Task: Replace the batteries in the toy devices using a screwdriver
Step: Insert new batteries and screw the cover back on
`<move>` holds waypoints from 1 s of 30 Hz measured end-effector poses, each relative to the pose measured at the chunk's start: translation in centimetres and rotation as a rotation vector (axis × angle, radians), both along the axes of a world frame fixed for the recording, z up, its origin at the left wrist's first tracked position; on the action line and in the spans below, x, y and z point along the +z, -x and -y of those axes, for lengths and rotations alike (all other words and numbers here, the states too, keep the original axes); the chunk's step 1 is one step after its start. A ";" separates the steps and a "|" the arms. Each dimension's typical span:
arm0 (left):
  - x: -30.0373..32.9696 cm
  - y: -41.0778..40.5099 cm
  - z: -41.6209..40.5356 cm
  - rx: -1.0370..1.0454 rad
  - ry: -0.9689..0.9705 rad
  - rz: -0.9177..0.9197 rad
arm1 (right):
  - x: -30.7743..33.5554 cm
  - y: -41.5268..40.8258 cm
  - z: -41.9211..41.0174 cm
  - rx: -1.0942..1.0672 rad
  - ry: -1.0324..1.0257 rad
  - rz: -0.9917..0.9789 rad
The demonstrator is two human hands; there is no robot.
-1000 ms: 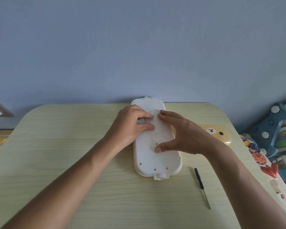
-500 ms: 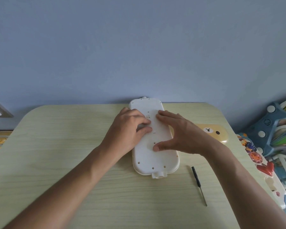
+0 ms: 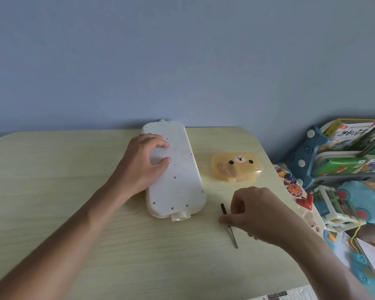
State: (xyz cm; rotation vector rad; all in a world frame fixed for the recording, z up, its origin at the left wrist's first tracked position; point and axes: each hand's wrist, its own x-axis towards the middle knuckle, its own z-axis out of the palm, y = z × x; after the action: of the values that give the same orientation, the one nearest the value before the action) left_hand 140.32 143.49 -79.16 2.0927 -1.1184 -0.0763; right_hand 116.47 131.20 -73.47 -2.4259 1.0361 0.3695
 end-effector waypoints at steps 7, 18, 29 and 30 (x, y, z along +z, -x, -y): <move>0.0 -0.1 -0.3 -0.003 0.005 -0.018 | -1.4 -0.9 -0.2 -0.056 0.005 -0.012; -0.5 0.1 -0.9 -0.050 -0.010 -0.026 | 2.8 -5.6 2.2 -0.117 -0.237 0.531; -0.7 0.2 -1.0 -0.025 0.004 -0.050 | -1.0 -15.1 2.6 -0.101 -0.473 0.970; -0.7 0.2 -1.0 -0.025 0.001 -0.054 | -1.3 -15.2 2.6 -0.110 -0.478 0.981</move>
State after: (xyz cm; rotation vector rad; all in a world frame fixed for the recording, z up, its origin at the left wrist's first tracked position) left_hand 140.14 144.45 -79.89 2.0635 -1.1119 -0.1431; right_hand 131.66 128.59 -74.77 -1.7355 0.5306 -0.5225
